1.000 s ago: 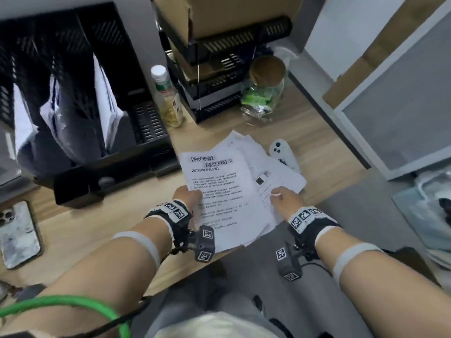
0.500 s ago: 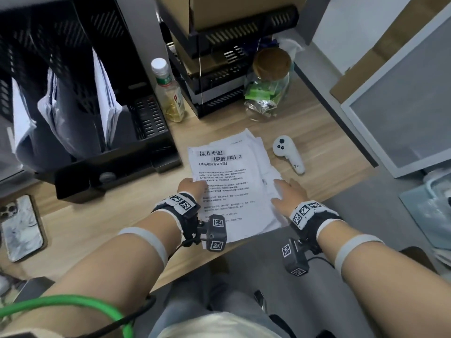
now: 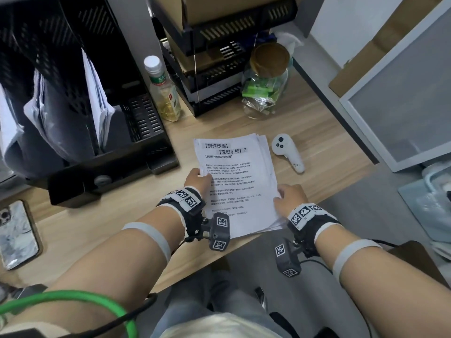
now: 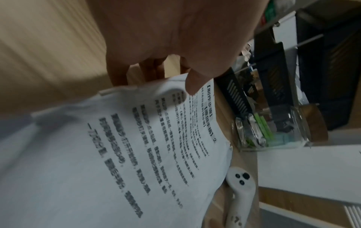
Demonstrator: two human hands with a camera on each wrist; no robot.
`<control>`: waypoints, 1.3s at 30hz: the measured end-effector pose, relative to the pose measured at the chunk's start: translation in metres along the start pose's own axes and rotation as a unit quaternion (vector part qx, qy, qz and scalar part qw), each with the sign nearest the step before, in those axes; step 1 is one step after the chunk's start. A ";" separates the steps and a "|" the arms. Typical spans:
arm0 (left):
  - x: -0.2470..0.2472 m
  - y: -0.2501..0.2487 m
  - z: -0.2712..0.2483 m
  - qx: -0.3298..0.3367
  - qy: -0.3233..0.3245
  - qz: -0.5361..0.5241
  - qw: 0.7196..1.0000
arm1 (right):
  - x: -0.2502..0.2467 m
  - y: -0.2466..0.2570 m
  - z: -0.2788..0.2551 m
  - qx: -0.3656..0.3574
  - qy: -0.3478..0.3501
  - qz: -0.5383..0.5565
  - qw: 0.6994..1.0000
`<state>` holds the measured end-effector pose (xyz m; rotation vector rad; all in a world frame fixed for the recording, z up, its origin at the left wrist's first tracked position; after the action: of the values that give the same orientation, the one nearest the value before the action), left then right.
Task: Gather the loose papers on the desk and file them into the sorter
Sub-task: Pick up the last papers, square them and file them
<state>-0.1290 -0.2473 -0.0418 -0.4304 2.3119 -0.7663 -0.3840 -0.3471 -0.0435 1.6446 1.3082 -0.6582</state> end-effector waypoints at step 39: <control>-0.157 -0.166 -0.089 0.383 -0.023 -0.091 0.919 | -0.076 0.281 -0.098 -0.279 -0.004 0.094 0.956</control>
<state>-0.0582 -0.2632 0.1925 -0.2898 1.7472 -1.6338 -0.1528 -0.3044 0.1541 1.2723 1.1744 -0.1524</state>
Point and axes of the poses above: each hand's wrist, its own z-axis towards the middle knuckle, its own x-axis out of the palm, y = z × x, the point moved 6 cm from there along z, towards the middle knuckle, and after that the axes turned 10 degrees about -y, right-handed, at the moved point
